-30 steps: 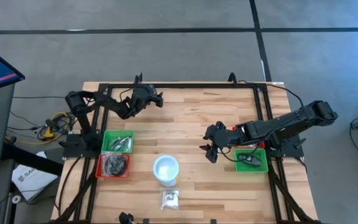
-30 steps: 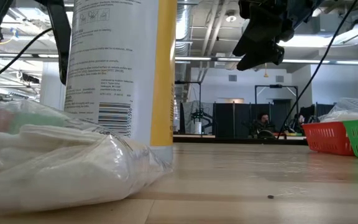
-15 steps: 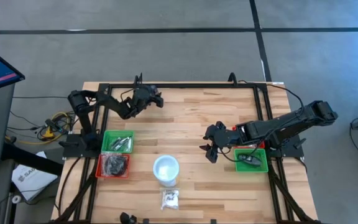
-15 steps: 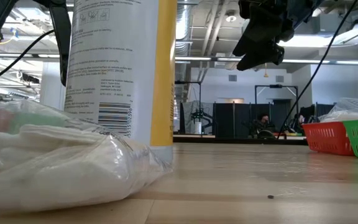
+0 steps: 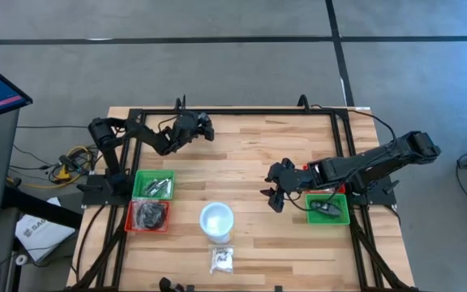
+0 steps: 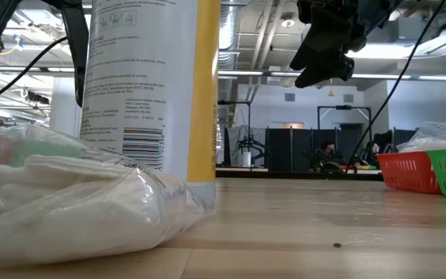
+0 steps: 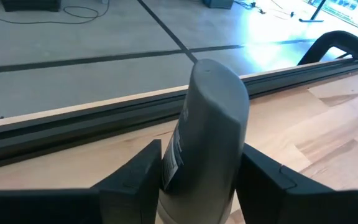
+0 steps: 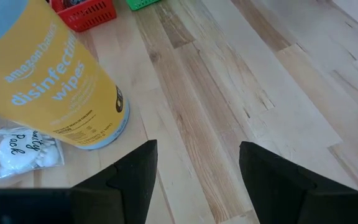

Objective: Pick & Place Travel size toiletries
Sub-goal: Put the bottom gray deodorant into the right green bin

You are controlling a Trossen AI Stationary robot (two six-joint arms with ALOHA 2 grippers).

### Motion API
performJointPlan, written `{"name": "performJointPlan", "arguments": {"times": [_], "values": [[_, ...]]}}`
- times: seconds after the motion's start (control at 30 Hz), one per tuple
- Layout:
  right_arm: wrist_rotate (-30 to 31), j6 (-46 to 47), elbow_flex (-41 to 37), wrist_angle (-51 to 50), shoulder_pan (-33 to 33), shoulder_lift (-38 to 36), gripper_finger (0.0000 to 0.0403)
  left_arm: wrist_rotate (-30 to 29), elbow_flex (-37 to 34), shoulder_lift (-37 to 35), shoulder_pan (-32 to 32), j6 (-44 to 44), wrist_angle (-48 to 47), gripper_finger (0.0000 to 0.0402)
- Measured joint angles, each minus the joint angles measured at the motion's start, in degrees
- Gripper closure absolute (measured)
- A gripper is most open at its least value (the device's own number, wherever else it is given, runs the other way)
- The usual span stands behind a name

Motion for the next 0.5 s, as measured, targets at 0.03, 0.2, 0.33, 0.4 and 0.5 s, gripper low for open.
{"name": "performJointPlan", "arguments": {"times": [0.03, 0.2, 0.33, 0.4, 0.5], "values": [[0.0, 0.0, 0.0, 0.0, 0.0, 0.0, 0.0187, 0.0, 0.0, 0.0, 0.0, 0.0, 0.0, 0.025], [0.0, 0.0, 0.0, 0.0, 0.0, 0.0, 0.0187, 0.0, 0.0, 0.0, 0.0, -1.3, -0.1, 0.0247], [0.0, 0.0, 0.0, 0.0, 0.0, 0.0, 0.0187, 0.1, 0.0, 0.0, -0.4, -1.5, -0.1, 0.0238], [0.0, 0.0, 0.0, 0.0, 0.0, 0.0, 0.0187, 0.5, 0.0, 0.0, -0.9, -1.5, -0.1, 0.0241], [0.0, 0.0, 0.0, 0.0, 0.0, 0.0, 0.0187, 0.6, 0.0, 0.0, -1.7, -1.5, -0.1, 0.0246]]}}
